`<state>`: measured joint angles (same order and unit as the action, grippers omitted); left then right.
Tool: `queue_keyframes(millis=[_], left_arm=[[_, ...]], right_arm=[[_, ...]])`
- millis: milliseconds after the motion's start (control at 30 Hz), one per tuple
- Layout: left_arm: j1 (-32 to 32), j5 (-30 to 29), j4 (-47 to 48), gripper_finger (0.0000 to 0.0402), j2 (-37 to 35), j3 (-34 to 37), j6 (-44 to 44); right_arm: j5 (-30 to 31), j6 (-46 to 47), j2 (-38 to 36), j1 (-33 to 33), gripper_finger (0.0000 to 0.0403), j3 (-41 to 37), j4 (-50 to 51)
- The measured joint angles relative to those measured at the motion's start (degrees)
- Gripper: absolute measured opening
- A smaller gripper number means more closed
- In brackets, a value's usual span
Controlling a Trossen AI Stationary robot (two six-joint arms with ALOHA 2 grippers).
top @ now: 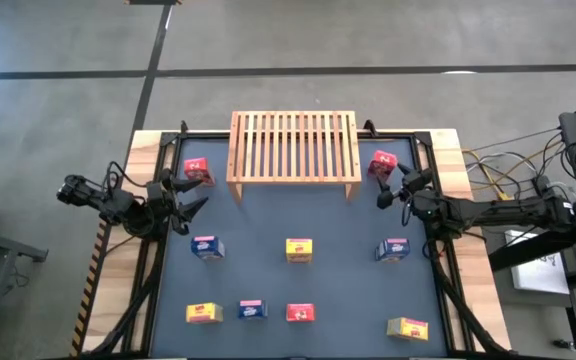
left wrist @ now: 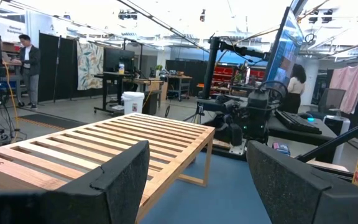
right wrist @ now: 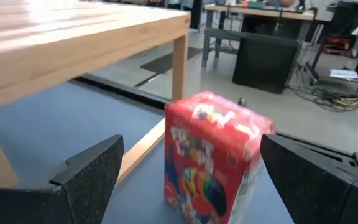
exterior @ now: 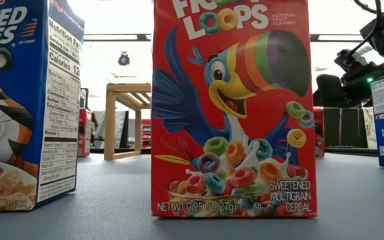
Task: Stack cereal on shelf
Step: Put the top right red cereal box on the shelf
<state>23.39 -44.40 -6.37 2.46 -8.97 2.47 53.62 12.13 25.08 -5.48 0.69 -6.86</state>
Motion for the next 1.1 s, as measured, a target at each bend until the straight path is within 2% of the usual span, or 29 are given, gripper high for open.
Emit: queue_keyframes(millis=[233, 367, 433, 533, 600, 767, 867, 967, 1100], left_arm=[[0.0, 0.0, 0.01, 0.0254, 0.0, 0.0, 0.0], [-0.01, -0.02, 0.02, 0.0254, 0.0, 0.0, -0.01], [0.01, 0.0, 0.0, 0.0254, 0.0, 0.0, 0.01], [0.01, 0.0, 0.0, 0.0254, 0.0, 0.0, 0.01], [0.0, 0.0, 0.0, 0.0254, 0.0, 0.0, 0.0], [0.01, 0.0, 0.0, 0.0254, 0.0, 0.0, -0.01], [0.0, -0.01, 0.0, 0.0254, 0.0, 0.0, 0.01], [-0.01, 0.0, 0.0, 0.0254, 0.0, 0.0, 0.0], [0.01, 0.0, 0.0, 0.0254, 0.0, 0.0, -0.01]], right_arm=[[1.96, 0.43, 0.0, -0.02, 0.0368, 0.1, -1.54], [1.25, -3.74, 0.0, -0.02, 0.0368, 1.25, -2.92], [-2.46, -7.63, 0.0, -0.02, 0.0368, 2.2, -3.07], [-12.62, -11.77, 0.0, -0.07, 0.0368, 3.7, -2.99], [-14.9, -11.73, 0.02, -0.15, 0.0368, 4.28, -2.99], [-10.66, -12.22, 0.07, -1.66, 0.0368, 4.39, -2.78], [-10.15, -11.21, 0.04, -3.66, 0.0368, 4.39, -2.75], [-9.59, -8.09, 0.04, -5.62, 0.0368, 4.49, -2.76], [-4.91, -0.99, 0.2, -7.49, 0.0368, 4.52, -2.76]])
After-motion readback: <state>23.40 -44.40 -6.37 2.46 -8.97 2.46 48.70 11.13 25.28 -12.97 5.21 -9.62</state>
